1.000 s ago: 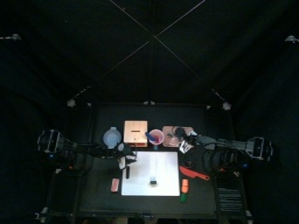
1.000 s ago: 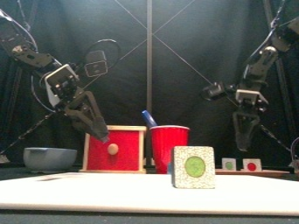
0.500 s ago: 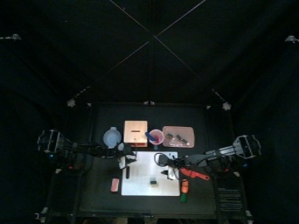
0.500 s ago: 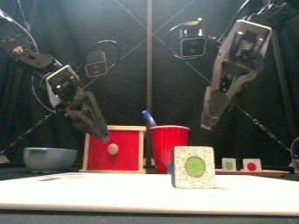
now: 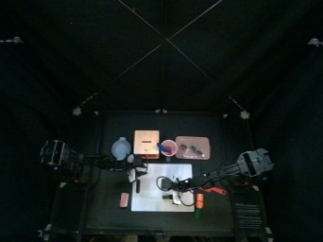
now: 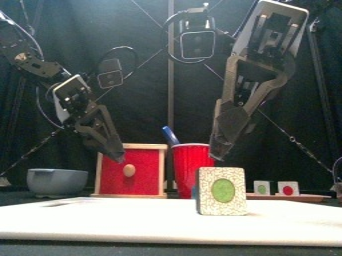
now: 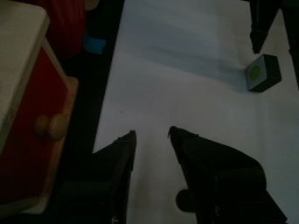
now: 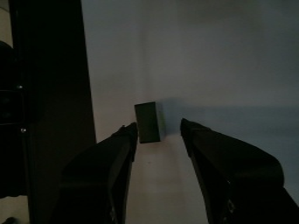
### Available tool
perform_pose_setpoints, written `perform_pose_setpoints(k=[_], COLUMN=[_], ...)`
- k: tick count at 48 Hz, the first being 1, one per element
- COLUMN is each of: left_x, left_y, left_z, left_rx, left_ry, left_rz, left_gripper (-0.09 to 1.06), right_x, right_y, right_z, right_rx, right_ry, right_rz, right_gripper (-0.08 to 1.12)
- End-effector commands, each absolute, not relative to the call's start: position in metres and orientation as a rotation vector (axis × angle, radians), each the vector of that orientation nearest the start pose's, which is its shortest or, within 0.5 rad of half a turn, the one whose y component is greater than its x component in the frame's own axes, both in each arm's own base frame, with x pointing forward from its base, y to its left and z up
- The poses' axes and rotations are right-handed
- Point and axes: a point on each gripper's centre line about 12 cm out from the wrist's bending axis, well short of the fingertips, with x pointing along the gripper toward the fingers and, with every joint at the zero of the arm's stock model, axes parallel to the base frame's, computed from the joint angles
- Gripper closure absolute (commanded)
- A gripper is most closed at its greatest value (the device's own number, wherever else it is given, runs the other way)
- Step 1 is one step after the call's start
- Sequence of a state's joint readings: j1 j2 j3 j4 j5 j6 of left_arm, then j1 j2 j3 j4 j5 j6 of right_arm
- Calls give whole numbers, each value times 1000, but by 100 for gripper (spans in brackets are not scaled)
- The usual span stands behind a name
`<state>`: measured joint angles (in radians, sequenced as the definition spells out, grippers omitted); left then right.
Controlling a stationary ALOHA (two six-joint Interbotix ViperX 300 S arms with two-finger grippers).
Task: Place sushi on board then cut the sushi with the knife then place the pieces on the plate
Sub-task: Place the 4 sushi pieces on the plate
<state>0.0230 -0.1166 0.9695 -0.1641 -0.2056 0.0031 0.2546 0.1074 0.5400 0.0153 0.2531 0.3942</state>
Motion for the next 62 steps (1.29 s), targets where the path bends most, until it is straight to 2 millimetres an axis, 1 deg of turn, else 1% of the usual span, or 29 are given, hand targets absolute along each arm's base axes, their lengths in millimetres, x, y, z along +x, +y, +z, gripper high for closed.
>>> perform_pose_setpoints(k=[1, 12, 16, 19, 23, 29, 33, 35, 39, 42, 46, 47, 52, 60, 61, 62], left_x=[318, 317, 317, 317, 317, 317, 317, 317, 317, 317, 316, 316, 316, 316, 316, 316], left_y=[13, 13, 13, 13, 13, 13, 13, 13, 13, 12, 13, 13, 13, 13, 13, 13], left_z=[138, 138, 138, 138, 137, 137, 137, 137, 137, 137, 137, 137, 137, 136, 136, 137], left_rx=[-150, -150, -152, -150, -151, -150, -151, -150, -149, -148, -149, -149, -146, -147, -147, -147], left_ry=[629, 630, 630, 632, 633, 633, 633, 633, 633, 634, 635, 635, 635, 637, 637, 635], left_rz=[109, 109, 110, 109, 110, 110, 110, 110, 109, 108, 109, 109, 108, 109, 109, 108], left_gripper=[20, 20, 20, 20, 20, 20, 20, 20, 20, 20, 20, 20, 20, 20, 20, 20], right_x=[400, 408, 411, 412, 412, 408, 401, 398, 390, 381, 365, 358, 333, 291, 283, 278], right_y=[106, 107, 108, 108, 106, 103, 100, 96, 78, 64, 41, 31, -5, -70, -83, -91], right_z=[156, 137, 133, 135, 135, 134, 135, 138, 148, 156, 167, 172, 184, 197, 199, 199], right_rx=[271, 254, 242, 234, 216, 215, 205, 205, 206, 204, 219, 229, 255, 279, 287, 291], right_ry=[892, 933, 941, 938, 934, 950, 974, 979, 967, 959, 950, 947, 934, 908, 904, 902], right_rz=[67, 56, 58, 58, 61, 52, 46, 36, 6, -18, -67, -91, -180, -376, -419, -447], right_gripper=[24, 24, 24, 25, 31, 43, 47, 48, 48, 48, 48, 48, 48, 48, 48, 48])
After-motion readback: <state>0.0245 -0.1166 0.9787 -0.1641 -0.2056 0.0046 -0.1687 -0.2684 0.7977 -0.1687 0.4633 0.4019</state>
